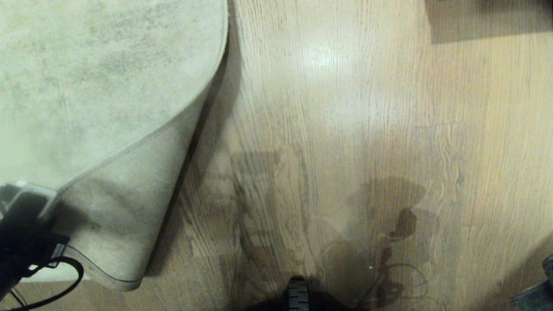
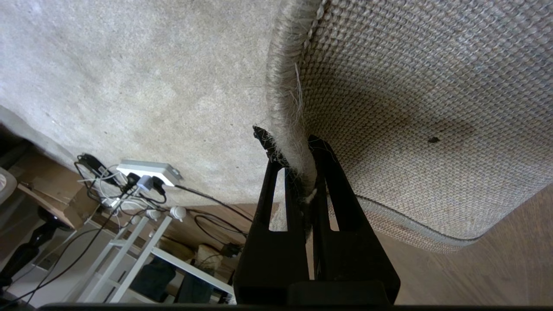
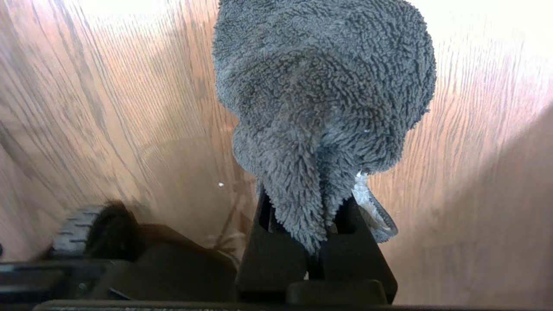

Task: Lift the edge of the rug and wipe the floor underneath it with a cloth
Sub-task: Wipe the floor under the carpet with a rag

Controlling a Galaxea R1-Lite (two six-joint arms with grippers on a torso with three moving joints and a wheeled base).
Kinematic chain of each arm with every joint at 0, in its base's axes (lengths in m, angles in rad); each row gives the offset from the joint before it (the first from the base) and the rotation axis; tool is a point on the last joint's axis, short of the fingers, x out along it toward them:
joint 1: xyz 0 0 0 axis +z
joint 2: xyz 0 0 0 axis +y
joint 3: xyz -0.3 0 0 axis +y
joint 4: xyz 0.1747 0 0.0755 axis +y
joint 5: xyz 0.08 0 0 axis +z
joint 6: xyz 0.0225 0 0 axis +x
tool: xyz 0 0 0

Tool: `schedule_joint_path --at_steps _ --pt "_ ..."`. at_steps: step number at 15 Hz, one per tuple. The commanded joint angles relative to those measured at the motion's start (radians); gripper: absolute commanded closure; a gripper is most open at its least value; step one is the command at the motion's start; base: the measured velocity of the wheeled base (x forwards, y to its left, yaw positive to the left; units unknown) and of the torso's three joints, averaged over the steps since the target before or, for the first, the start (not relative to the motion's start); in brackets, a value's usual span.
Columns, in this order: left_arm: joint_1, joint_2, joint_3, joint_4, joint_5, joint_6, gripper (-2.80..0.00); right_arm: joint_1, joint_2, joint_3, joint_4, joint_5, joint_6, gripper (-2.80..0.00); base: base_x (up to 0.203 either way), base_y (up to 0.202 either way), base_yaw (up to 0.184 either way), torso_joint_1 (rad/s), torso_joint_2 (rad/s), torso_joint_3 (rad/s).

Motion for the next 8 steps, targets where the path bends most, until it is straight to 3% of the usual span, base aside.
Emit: schedule_joint_path --at_steps 1,5,8 --pt "0.003 -0.010 0.011 -0.006 0.001 0.003 0.00 0.000 0.001 0.000 -0.001 0.007 0.002 0.00 0.000 0.000 0.000 0.000 0.00 0.000" --pt "0.006 -0.023 0.020 -0.005 0.001 0.003 0.00 0.000 0.025 -0.012 0.013 0.016 -0.024 0.00 0.000 0.000 0.000 0.000 0.00 0.000" --pt "0.005 -0.028 0.023 -0.004 0.001 0.005 0.00 0.002 0.172 -0.091 0.005 0.106 -0.004 0.00 0.000 0.000 0.000 0.000 0.00 0.000"
